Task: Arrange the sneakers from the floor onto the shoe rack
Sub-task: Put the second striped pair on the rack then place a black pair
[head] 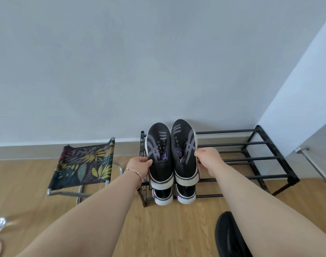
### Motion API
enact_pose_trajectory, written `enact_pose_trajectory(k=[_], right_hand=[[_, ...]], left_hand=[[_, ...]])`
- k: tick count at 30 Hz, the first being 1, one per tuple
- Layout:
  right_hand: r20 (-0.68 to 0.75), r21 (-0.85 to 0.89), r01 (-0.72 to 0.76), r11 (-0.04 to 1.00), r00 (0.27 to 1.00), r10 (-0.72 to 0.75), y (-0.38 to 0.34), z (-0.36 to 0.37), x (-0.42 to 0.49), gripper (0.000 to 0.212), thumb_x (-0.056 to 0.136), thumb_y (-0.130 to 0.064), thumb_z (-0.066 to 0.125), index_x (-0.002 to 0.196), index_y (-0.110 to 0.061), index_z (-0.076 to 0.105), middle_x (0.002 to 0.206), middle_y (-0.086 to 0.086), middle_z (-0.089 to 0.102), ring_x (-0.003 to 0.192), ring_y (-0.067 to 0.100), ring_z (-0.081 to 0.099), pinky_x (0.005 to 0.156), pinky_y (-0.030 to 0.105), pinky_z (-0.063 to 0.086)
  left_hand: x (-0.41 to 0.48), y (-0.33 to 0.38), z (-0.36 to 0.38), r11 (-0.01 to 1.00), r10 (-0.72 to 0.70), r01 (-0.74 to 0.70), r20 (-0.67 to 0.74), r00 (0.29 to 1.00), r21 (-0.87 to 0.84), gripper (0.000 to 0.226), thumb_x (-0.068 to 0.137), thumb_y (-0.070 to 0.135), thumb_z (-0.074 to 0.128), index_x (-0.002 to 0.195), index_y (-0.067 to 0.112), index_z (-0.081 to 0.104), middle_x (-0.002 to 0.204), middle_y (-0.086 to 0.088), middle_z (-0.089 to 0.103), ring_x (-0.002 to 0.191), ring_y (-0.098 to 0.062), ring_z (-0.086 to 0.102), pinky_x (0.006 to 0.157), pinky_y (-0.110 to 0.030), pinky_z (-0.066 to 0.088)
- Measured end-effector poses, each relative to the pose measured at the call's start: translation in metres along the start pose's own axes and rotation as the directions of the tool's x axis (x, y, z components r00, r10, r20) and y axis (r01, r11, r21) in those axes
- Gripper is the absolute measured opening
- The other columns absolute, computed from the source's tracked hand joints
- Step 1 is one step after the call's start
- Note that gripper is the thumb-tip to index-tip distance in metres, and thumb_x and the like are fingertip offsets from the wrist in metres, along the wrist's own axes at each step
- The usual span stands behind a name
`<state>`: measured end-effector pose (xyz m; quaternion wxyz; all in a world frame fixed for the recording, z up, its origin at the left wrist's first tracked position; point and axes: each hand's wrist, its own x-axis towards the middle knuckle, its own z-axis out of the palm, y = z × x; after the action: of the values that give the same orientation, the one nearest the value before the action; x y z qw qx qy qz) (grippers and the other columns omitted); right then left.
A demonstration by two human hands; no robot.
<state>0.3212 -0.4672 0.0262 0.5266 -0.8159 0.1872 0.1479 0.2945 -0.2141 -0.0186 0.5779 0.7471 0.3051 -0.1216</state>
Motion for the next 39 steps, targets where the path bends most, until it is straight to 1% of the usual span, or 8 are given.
enact_pose_trajectory(k=[5, 11, 17, 21, 23, 26, 32, 39], right_hand=[[-0.021, 0.017, -0.015, 1.0, 1.0, 0.015, 0.002, 0.005, 0.014, 0.021, 0.094, -0.014, 0.058, 0.097, -0.004, 0.077, 0.099, 0.013, 0.071, 0.088, 0.025, 0.063, 0.079, 0.037, 0.049], [-0.057, 0.046, 0.028, 0.999, 0.998, -0.026, 0.014, 0.01, 0.011, 0.031, 0.1, -0.012, 0.057, 0.129, -0.009, 0.067, 0.134, 0.012, 0.066, 0.124, 0.035, 0.059, 0.106, 0.052, 0.048], [-0.099, -0.026, 0.072, 0.997, 0.992, -0.074, 0.014, 0.01, -0.005, 0.043, 0.101, -0.02, 0.058, 0.142, -0.012, 0.056, 0.138, 0.009, 0.063, 0.128, 0.031, 0.056, 0.108, 0.046, 0.044], [-0.108, -0.172, 0.142, 0.975, 0.981, -0.162, 0.019, 0.007, -0.022, 0.06, 0.097, -0.024, 0.064, 0.151, -0.014, 0.04, 0.136, 0.007, 0.063, 0.125, 0.026, 0.058, 0.105, 0.041, 0.046], [-0.106, -0.253, 0.201, 0.946, 0.966, -0.234, 0.024, 0.006, -0.033, 0.064, 0.095, -0.025, 0.066, 0.152, -0.015, 0.038, 0.137, 0.006, 0.061, 0.125, 0.024, 0.057, 0.105, 0.041, 0.048], [-0.085, -0.45, 0.29, 0.845, 0.928, -0.364, 0.028, 0.002, -0.049, 0.07, 0.094, -0.031, 0.067, 0.154, -0.017, 0.033, 0.144, 0.006, 0.054, 0.134, 0.025, 0.047, 0.108, 0.043, 0.046], [-0.055, -0.769, 0.29, 0.569, 0.857, -0.512, 0.01, -0.021, -0.082, 0.077, 0.093, -0.042, 0.063, 0.155, -0.011, 0.029, 0.147, 0.01, 0.05, 0.134, 0.029, 0.046, 0.108, 0.04, 0.045], [-0.038, -0.891, 0.193, 0.411, 0.871, -0.49, -0.028, -0.069, -0.128, 0.081, 0.094, -0.043, 0.061, 0.156, -0.009, 0.022, 0.145, 0.013, 0.048, 0.131, 0.032, 0.047, 0.106, 0.043, 0.046]], left_hand=[[0.012, -0.002, 0.002, 0.998, 0.024, -0.021, -0.038, 0.999, 0.062, 0.036, 0.082, 0.037, 0.071, 0.113, 0.019, 0.075, 0.104, -0.003, 0.078, 0.095, -0.026, 0.073, 0.092, -0.044, 0.059], [-0.018, 0.014, 0.001, 0.979, 0.094, -0.084, -0.046, 0.994, 0.183, 0.039, 0.091, 0.037, 0.066, 0.126, 0.019, 0.069, 0.11, -0.004, 0.075, 0.099, -0.025, 0.07, 0.095, -0.045, 0.058], [-0.035, 0.022, -0.001, 0.971, 0.14, -0.129, -0.04, 0.989, 0.199, 0.041, 0.098, 0.022, 0.059, 0.138, 0.016, 0.059, 0.122, -0.005, 0.07, 0.106, -0.023, 0.066, 0.099, -0.044, 0.055], [-0.053, 0.026, -0.007, 0.935, 0.23, -0.211, -0.034, 0.973, 0.286, 0.042, 0.104, 0.023, 0.047, 0.145, 0.019, 0.05, 0.135, -0.002, 0.063, 0.081, -0.005, 0.059, 0.07, -0.023, 0.054], [-0.062, 0.028, -0.009, 0.868, 0.318, -0.287, -0.012, 0.948, 0.405, 0.043, 0.105, 0.027, 0.042, 0.147, 0.019, 0.045, 0.137, -0.002, 0.061, 0.09, -0.008, 0.06, 0.076, -0.024, 0.052], [-0.072, 0.031, -0.009, 0.688, 0.443, -0.403, 0.091, 0.892, 0.603, 0.053, 0.103, 0.036, 0.04, 0.153, 0.02, 0.034, 0.151, -0.005, 0.048, 0.135, -0.025, 0.045, 0.112, -0.041, 0.041], [-0.102, 0.061, 0.002, 0.319, 0.522, -0.515, 0.306, 0.796, 0.796, 0.071, 0.101, 0.051, 0.037, 0.159, 0.02, 0.011, 0.166, -0.002, 0.02, 0.152, -0.026, 0.018, 0.121, -0.043, 0.026], [-0.147, 0.092, 0.021, 0.257, 0.542, -0.621, 0.422, 0.727, 0.741, 0.076, 0.101, 0.048, 0.04, 0.16, 0.016, 0.005, 0.168, -0.009, 0.012, 0.154, -0.029, 0.013, 0.122, -0.044, 0.021]])
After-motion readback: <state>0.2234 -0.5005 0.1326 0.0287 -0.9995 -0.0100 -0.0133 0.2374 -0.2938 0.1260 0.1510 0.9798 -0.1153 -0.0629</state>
